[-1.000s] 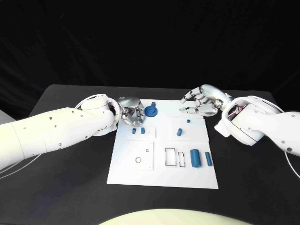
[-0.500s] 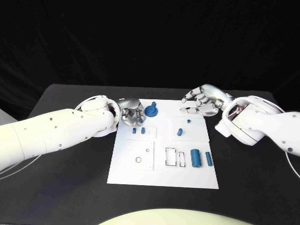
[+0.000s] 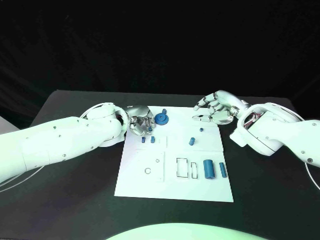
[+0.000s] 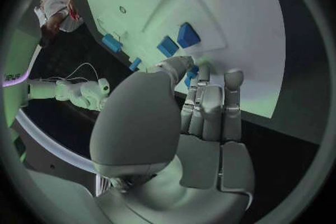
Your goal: Assemble the parts on the task board
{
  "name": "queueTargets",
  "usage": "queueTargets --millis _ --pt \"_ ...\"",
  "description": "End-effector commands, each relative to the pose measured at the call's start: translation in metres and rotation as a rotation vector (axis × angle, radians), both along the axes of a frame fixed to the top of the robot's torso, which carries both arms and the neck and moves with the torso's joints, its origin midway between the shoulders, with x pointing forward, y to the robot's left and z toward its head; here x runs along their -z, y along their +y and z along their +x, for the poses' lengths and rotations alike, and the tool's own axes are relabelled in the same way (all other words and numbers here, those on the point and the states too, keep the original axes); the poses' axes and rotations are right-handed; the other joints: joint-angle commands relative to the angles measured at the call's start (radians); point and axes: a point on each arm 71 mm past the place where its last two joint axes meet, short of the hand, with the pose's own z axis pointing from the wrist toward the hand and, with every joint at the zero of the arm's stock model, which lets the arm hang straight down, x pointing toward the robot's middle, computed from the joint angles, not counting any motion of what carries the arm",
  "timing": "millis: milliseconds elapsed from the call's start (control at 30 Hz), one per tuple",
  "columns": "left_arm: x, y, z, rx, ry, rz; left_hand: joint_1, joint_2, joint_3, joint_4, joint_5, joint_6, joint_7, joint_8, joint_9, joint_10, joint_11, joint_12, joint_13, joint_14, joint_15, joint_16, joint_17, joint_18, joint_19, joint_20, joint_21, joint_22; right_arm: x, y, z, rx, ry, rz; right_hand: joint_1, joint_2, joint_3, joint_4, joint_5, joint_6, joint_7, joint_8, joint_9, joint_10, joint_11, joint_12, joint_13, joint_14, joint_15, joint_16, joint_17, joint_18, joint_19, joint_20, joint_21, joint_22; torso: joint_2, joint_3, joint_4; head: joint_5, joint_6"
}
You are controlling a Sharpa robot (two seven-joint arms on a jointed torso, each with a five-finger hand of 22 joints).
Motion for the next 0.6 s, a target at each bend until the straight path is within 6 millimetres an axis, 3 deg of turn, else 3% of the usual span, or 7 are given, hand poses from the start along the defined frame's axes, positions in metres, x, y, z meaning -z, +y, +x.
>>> queueTargets --millis 33,600 --pt "0.000 -0.001 -0.001 0.002 0.007 -0.008 -0.012 -0.003 0.002 0.001 0.003 -0.012 -0.002 -0.008 -0.002 -0.003 0.006 -0.005 0.002 -0.008 0.001 0.001 0.000 -0.017 0.000 0.005 -0.005 -0.001 0.000 0.001 -0.001 -0.014 0.001 -0.008 -0.004 0.006 0.005 0.001 0.002 -0.003 -0.001 0.003 -0.001 0.001 -0.003 0.002 0.014 0.054 0.002 -0.006 0.055 0.011 0.000 -0.004 -0.003 0.092 0.000 -0.0001 0.0002 -0.002 0.000" --pt "0.001 0.020 0.004 -0.053 0.017 0.035 -0.019 -0.010 -0.005 0.002 0.003 -0.043 -0.015 -0.025 -0.008 -0.011 0.008 -0.010 0.008 -0.010 0.003 0.002 -0.003 -0.016 0.001 0.007 -0.011 -0.005 0.001 -0.004 0.002 0.000 -0.001 -0.012 -0.004 0.006 0.005 0.001 0.002 -0.004 -0.001 0.003 -0.001 -0.002 -0.003 -0.001 0.010 0.052 0.001 -0.010 0.048 0.012 -0.002 -0.004 -0.010 0.088 0.000 0.0001 0.0006 -0.004 0.000"
